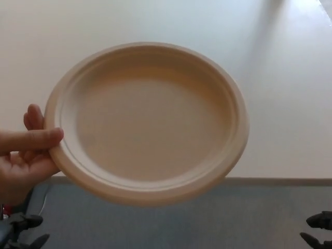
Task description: A person passes a plate to the robot and the robot grabs it with its left hand and places it at the centre of the table infront of it
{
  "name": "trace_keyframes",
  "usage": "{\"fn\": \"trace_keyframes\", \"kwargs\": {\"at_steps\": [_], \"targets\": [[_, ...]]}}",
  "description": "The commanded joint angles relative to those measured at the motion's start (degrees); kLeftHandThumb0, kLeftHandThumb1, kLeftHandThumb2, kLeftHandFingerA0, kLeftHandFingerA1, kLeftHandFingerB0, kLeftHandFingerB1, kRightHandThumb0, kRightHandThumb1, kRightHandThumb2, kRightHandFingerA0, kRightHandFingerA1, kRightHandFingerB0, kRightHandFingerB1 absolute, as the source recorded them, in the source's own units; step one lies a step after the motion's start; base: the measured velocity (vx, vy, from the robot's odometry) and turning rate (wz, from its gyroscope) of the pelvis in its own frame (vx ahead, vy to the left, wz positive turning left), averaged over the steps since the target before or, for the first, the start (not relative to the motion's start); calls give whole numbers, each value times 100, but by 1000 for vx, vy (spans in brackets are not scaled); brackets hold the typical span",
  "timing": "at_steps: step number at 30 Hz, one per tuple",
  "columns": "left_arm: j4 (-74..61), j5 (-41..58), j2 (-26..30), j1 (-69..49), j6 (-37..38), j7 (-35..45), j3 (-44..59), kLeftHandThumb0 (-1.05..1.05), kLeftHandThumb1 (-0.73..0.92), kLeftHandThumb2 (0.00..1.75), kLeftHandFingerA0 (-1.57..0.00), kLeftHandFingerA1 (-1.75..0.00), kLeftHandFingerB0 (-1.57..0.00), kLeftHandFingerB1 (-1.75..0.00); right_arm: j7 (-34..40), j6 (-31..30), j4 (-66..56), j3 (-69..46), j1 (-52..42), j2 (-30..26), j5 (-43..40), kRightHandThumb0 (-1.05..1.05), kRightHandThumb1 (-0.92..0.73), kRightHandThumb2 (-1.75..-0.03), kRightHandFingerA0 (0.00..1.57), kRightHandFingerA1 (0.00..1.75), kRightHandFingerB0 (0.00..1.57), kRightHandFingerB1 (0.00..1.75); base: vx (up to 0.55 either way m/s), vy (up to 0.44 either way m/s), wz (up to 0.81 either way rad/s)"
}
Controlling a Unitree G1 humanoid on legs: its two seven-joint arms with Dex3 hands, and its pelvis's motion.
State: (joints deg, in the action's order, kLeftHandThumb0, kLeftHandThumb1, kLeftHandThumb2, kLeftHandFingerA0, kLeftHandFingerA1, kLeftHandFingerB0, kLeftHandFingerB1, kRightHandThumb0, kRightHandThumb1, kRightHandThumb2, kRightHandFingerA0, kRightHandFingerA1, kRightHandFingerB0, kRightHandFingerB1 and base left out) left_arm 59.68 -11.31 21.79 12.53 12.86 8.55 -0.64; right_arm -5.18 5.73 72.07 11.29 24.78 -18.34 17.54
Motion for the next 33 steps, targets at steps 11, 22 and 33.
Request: {"fn": "trace_keyframes", "kwargs": {"at_steps": [11,22,33], "targets": [[106,-213,154,-321,865,-120,-377,-76,51,86,-29,-49,-19,-41,-54,335,300,130,-220,-89,160,-68,-77,-63,42,60,25,43,0,0,0],[-833,-558,144,-1241,1506,-564,-815,-73,62,60,-34,-33,-27,-30,6,407,306,212,-708,-101,225,-67,-78,-63,40,55,26,38,0,0,0],[-3467,-1653,317,-2881,2627,-2339,-736,-72,63,60,-44,-35,-33,-31,61,425,345,230,-1052,-86,291,-67,-77,-63,36,55,26,39,0,0,0]]}}
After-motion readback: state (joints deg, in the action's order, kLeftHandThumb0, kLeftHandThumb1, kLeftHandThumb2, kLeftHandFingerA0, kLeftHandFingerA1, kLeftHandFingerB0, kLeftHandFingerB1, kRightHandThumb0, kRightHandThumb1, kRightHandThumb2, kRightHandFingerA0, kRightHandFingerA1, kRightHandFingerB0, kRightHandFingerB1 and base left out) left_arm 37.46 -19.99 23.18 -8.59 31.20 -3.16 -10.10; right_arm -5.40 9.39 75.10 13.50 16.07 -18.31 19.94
